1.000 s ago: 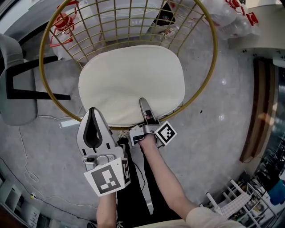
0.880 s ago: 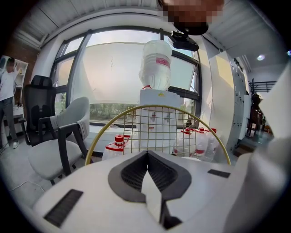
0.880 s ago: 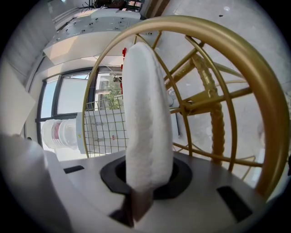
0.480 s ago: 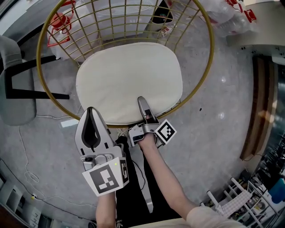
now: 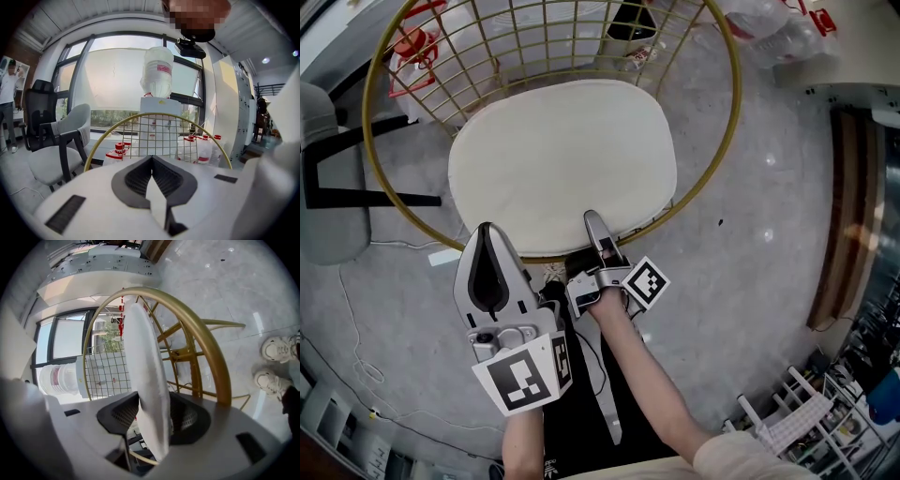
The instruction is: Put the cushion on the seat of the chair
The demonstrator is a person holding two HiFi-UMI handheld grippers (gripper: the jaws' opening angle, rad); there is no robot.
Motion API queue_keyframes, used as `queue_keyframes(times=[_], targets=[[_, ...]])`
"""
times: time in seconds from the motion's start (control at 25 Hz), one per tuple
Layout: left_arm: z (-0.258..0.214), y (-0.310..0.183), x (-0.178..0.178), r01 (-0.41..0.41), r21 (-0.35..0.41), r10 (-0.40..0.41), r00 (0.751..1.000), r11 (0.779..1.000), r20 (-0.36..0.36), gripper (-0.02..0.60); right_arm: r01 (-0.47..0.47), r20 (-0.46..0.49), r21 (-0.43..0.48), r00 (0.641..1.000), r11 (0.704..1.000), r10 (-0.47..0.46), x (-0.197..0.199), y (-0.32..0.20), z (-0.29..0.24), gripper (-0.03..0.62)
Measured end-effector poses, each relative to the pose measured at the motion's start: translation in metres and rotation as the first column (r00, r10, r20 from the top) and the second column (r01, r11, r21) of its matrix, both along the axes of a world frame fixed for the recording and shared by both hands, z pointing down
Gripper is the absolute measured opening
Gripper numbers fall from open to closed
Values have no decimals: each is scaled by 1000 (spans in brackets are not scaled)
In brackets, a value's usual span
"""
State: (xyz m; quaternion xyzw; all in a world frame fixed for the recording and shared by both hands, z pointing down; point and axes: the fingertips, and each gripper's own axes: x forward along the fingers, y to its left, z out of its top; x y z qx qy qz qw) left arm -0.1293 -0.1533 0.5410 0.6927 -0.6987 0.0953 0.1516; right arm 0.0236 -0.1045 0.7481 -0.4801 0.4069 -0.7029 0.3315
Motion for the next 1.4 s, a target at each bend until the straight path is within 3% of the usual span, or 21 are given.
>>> queue_keyframes(times=[1.0, 1.24, 1.32, 1.4], targets=[[6, 4, 33, -32, -20, 32, 999, 999, 11, 14, -30, 26, -110, 999, 993, 33, 34, 86, 4, 187], [-4, 5, 33, -22, -15, 22, 1000, 1000, 19, 14, -2, 3, -118, 1000, 993, 3, 40, 83, -22, 181], [-10, 6, 32, -22, -13, 23, 999, 1000, 25, 14, -2, -65, -169, 998, 986, -10, 48, 83, -32, 25], [-19, 5, 30, -21, -20, 22, 999, 1000, 32, 14, 21, -176, -222, 982, 975, -62, 59, 80, -44, 17]])
